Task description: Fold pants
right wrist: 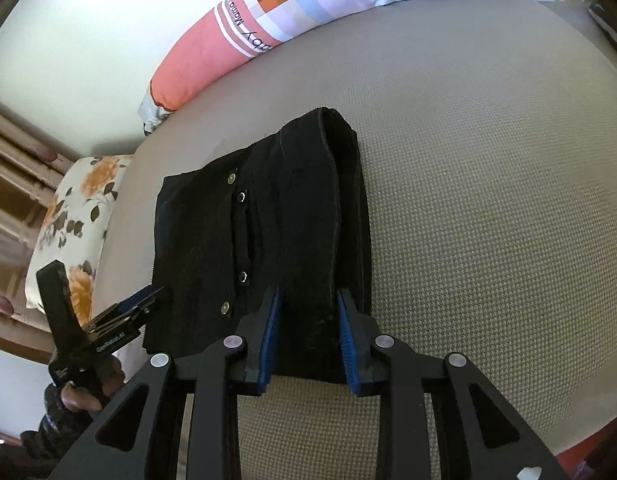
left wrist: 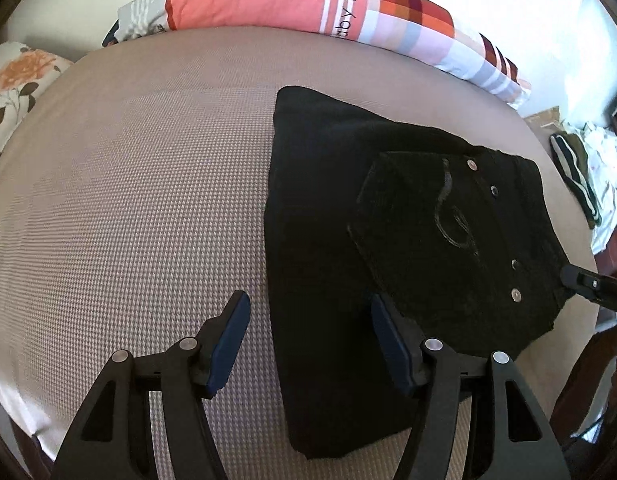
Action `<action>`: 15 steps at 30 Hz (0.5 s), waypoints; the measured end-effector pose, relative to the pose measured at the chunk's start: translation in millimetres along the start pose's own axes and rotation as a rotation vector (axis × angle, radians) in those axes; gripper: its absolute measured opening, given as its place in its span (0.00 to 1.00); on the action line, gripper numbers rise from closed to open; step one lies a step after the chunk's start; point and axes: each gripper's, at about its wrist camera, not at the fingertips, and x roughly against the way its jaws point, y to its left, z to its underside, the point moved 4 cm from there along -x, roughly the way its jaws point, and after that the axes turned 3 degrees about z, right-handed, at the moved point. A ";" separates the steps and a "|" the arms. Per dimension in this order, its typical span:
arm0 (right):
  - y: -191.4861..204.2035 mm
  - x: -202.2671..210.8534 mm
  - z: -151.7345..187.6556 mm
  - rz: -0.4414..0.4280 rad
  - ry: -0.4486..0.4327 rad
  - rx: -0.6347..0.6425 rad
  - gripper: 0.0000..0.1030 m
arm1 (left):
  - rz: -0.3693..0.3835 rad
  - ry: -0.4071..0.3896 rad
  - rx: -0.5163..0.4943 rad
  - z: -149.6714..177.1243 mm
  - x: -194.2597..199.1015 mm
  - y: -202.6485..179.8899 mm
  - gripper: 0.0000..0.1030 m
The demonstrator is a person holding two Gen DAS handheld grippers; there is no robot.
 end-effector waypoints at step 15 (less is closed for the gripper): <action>7.1 16.7 10.1 0.078 -0.050 0.019 0.11 | -0.036 -0.025 -0.090 7.2 13.0 -21.6 0.62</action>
